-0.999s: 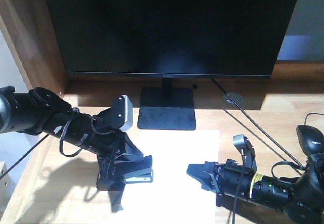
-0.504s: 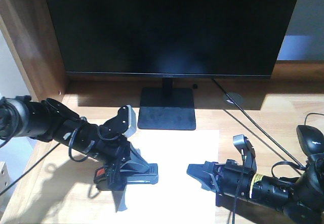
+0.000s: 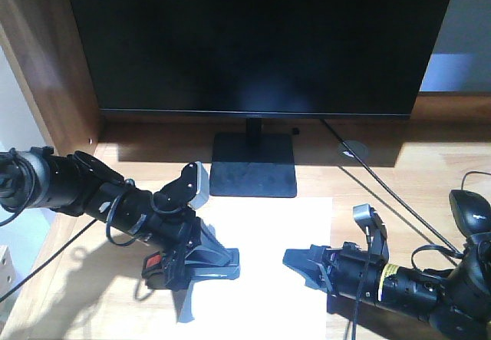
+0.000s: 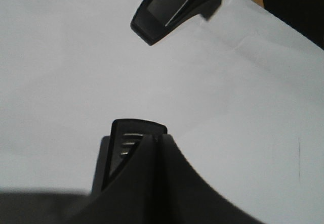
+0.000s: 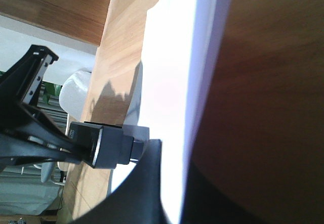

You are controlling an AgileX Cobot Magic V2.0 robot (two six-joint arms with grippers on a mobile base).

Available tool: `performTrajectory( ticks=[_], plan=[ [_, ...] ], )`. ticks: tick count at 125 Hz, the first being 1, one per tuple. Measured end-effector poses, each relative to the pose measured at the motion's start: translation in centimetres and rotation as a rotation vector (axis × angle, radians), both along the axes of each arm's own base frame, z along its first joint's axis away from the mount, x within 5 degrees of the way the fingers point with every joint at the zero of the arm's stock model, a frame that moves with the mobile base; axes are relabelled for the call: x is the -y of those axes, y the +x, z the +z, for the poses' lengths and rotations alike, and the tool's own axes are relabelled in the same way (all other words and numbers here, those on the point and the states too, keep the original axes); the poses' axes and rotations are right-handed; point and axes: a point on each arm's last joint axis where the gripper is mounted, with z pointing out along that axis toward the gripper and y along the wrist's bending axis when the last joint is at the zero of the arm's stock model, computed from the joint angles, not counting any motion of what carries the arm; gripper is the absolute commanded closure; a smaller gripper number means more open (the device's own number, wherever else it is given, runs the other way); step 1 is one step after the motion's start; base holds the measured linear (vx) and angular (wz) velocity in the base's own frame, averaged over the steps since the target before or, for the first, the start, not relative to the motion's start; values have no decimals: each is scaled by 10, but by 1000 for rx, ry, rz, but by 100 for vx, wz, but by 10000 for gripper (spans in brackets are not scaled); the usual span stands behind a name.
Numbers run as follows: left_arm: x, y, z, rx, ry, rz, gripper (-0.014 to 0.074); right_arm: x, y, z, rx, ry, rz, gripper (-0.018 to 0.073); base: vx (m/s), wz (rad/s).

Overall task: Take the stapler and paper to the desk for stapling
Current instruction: 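Push the stapler onto the paper sheet with the left gripper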

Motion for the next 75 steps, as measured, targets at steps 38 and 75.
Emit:
performTrajectory(
  ticks=[38,75],
  plan=[
    [-10,-12,78,286,28,-14,603,0,0,0,0,1,0,562,0,0],
    [-18,-29,137,483,-7,23,603,0,0,0,0,1,0,542,0,0]
  ],
)
